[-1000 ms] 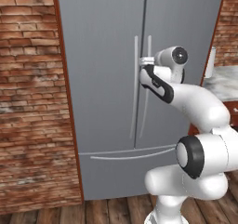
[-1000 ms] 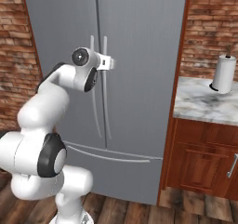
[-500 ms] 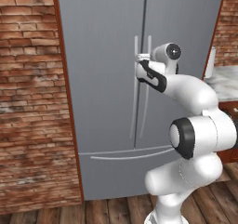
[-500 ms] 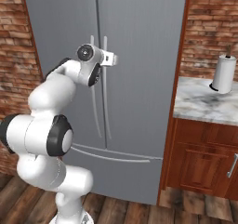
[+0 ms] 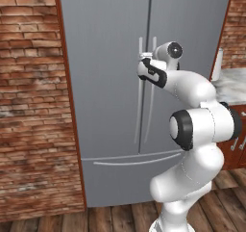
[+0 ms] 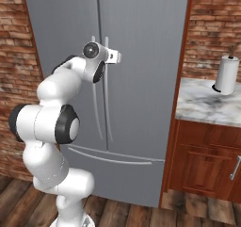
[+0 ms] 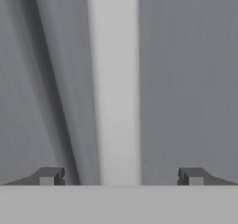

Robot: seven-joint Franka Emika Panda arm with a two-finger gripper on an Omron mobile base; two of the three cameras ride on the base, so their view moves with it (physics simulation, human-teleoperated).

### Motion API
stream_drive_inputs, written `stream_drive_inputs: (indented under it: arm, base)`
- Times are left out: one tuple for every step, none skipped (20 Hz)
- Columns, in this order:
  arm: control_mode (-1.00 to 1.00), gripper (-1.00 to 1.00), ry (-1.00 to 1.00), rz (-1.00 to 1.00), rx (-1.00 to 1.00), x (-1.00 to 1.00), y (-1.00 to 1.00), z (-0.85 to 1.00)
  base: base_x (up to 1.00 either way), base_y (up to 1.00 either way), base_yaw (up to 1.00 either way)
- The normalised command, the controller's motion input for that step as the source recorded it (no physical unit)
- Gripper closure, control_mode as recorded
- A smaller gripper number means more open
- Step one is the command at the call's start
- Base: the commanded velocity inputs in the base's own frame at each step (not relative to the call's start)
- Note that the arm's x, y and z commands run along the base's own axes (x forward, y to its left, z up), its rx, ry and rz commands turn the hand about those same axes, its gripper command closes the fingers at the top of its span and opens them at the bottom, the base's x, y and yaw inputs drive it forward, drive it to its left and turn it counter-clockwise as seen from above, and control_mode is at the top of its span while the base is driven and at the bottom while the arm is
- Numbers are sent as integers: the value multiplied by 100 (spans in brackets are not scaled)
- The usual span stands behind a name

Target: Retrieve the fish from the fridge and place it on the saucepan with marinade on the stove.

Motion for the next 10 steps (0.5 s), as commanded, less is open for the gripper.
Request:
stream_drive_inputs:
  arm:
    - [-100, -100, 0, 0, 0, 42, -7, -9]
    - [-100, -100, 0, 0, 0, 43, -6, -8]
    - [-100, -100, 0, 0, 0, 43, -6, -8]
    - [-100, -100, 0, 0, 0, 42, -7, -8]
    - [-100, -100, 0, 0, 0, 41, -7, -9]
    - [-100, -100, 0, 0, 0, 41, -8, -11]
    - [-100, -100, 0, 0, 0, 40, -6, -11]
    - [-100, -100, 0, 0, 0, 41, -5, -11]
    - [-100, -100, 0, 0, 0, 41, -4, -11]
    - [-100, -100, 0, 0, 0, 43, -4, -11]
  base:
    - [0, 0, 0]
    - [0, 0, 0]
    - [0, 0, 0]
    - [0, 0, 0]
    - [0, 0, 0]
    - [0, 0, 0]
    - [0, 0, 0]
    - [0, 0, 0]
    - [0, 0, 0]
    - [0, 0, 0]
